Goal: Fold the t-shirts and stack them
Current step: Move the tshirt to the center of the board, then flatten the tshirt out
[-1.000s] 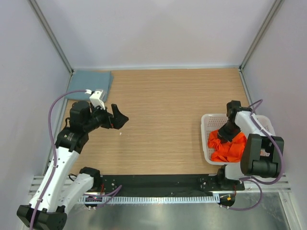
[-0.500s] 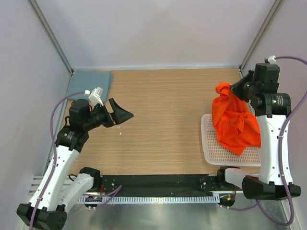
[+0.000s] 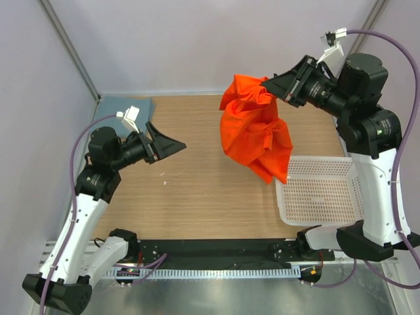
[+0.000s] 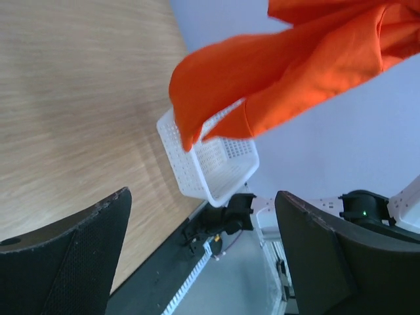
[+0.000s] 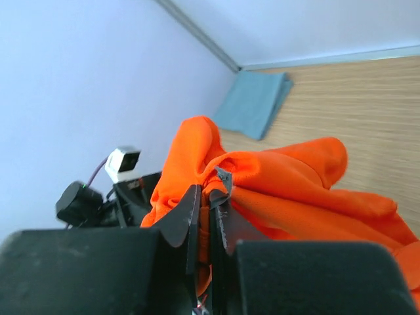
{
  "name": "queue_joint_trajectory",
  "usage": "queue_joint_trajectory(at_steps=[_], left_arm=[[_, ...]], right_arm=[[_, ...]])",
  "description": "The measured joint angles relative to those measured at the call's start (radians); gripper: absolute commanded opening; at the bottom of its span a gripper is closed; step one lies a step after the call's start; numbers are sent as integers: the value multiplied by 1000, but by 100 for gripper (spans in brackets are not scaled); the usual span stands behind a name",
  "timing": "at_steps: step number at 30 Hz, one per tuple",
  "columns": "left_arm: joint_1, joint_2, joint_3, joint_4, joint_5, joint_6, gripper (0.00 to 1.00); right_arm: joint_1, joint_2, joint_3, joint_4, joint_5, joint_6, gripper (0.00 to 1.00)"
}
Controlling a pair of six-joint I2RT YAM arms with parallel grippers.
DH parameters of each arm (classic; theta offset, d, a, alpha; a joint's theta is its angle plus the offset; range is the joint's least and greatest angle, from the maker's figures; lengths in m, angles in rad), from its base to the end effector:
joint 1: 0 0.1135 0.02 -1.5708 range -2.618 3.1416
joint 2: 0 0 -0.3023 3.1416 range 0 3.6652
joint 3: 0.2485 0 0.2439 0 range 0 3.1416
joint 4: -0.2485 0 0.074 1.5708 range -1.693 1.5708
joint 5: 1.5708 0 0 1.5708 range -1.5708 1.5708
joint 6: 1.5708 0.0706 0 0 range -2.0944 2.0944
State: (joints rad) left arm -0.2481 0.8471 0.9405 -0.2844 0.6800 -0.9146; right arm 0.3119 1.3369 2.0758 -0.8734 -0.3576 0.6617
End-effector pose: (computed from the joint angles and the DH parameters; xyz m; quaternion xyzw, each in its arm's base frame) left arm 0.1599 -0.0863 0.3973 -0.0373 0.7566 -0.5445 0.3602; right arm 0.2048 0.0920 0.5923 0.0137 0.7501 0.4213 0.5096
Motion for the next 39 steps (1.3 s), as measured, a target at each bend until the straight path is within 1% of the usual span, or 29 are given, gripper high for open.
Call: queue_joint_trajectory(at_steps=[1, 2, 3, 4, 6, 7, 9, 10, 13, 15, 16, 17, 18, 19, 21, 22, 24, 26, 28, 31, 33, 34, 37, 39], left_arm=[[0, 15, 34, -16, -3, 15, 87], [0, 25, 64, -34, -9, 34, 84], [0, 30, 92, -55, -18, 55, 84], [0, 31, 114, -73, -26, 71, 83], [0, 27, 149, -99, -40, 102, 82], [0, 23, 160, -107, -48, 117, 81], [0, 13, 165, -123, -61, 138, 77], [0, 10, 165, -135, -67, 147, 74], [0, 16, 165, -171, -81, 174, 71], [-6, 37, 171, -206, -99, 196, 71], [-17, 50, 174, -216, -119, 204, 74], [-41, 70, 177, -228, -145, 214, 74], [-67, 90, 180, -238, -168, 219, 74], [-117, 119, 184, -251, -213, 222, 75], [-198, 177, 187, -261, -272, 222, 75], [-237, 212, 187, -265, -299, 216, 73], [-278, 280, 166, -262, -343, 188, 71], [-283, 329, 123, -263, -386, 161, 70], [-279, 370, 76, -266, -423, 140, 68], [-243, 417, 48, -280, -443, 124, 66], [-183, 449, 47, -276, -432, 106, 64], [-144, 467, 43, -264, -413, 94, 60], [-33, 538, 13, -221, -364, 61, 57], [-3, 596, 7, -208, -349, 52, 54]], right_arm=[[3, -4, -13, 21, -20, 8, 24], [7, -19, -53, 61, -45, 25, 30], [8, -37, -101, 84, -71, 37, 37], [9, -53, -156, 100, -96, 48, 47], [15, -71, -273, 115, -150, 55, 53], [23, -70, -332, 110, -177, 53, 62], [50, -47, -430, 71, -208, 19, 67], [71, -14, -457, 30, -208, -11, 75], [114, 100, -498, -96, -145, -118, 80], [126, 134, -525, -186, -74, -191, 80], [126, 134, -535, -217, -43, -220, 80], [126, 118, -558, -257, -3, -271, 77], [125, 113, -563, -267, 6, -280, 77], [124, 95, -589, -279, 19, -307, 75], [126, 59, -655, -290, 27, -343, 72], [131, 37, -705, -286, 23, -354, 71], [151, 13, -793, -283, 13, -361, 71], [193, 4, -882, -255, 2, -360, 69], [255, 8, -945, -211, 1, -348, 68], [362, 35, -982, -133, 13, -319, 69], [430, 76, -990, -58, 24, -305, 72], [463, 103, -990, -22, 34, -297, 73], [540, 187, -990, 64, 61, -287, 73], [583, 245, -989, 101, 84, -282, 73]])
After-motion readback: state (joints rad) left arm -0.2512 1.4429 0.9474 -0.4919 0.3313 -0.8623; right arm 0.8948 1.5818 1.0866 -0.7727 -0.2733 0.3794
